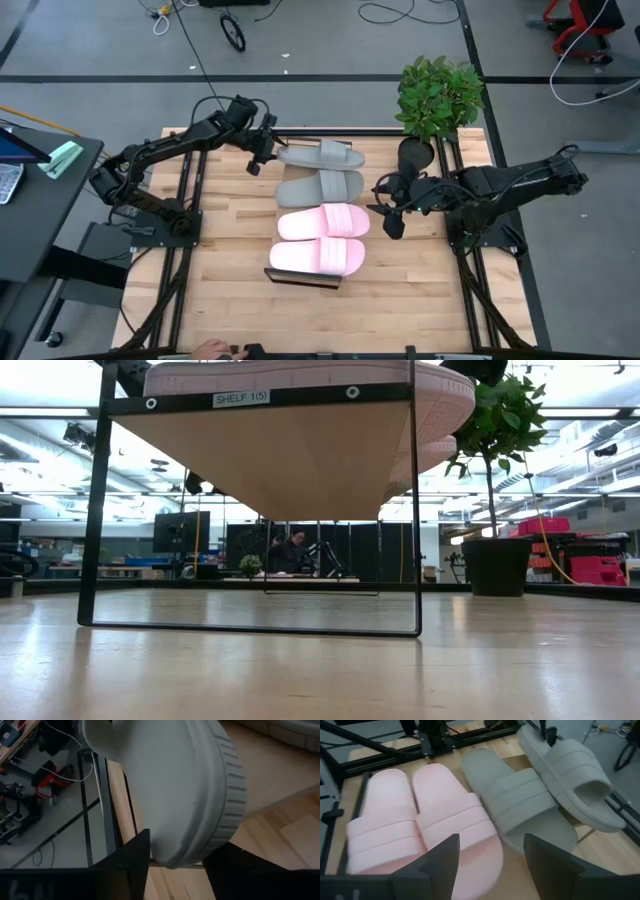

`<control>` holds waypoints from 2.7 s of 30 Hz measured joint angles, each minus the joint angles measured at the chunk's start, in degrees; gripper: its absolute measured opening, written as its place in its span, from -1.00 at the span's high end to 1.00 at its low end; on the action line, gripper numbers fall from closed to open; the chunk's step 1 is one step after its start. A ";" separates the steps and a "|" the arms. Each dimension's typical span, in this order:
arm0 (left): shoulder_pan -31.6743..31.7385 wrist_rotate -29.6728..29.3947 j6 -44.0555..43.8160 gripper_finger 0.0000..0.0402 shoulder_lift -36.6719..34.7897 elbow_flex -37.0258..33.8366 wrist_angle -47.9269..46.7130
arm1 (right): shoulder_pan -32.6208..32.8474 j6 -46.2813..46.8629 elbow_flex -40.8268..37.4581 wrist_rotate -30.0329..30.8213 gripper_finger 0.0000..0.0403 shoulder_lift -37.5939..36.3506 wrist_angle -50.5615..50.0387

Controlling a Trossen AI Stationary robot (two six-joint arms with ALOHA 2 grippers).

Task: Pick and place slides into the shelf
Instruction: Put the gray slides on top of the shelf, then adjust the gray slides on the shelf

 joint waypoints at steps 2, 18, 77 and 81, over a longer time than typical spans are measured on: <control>0.01 0.02 -0.02 0.07 -0.02 0.00 0.03 | -0.44 0.19 0.00 0.05 -0.12 0.00 -0.21; -0.04 -0.80 -2.94 -0.16 -0.38 -0.07 0.23 | -0.60 0.21 0.02 -0.01 -0.12 -0.02 -0.21; -8.85 15.28 -40.12 0.05 -22.36 -0.07 -9.51 | -16.11 33.77 -26.37 -7.39 0.20 -9.76 20.32; -10.37 15.29 -40.09 0.05 -22.36 -0.07 -9.47 | -17.39 37.89 -30.33 -11.27 0.27 -10.38 28.15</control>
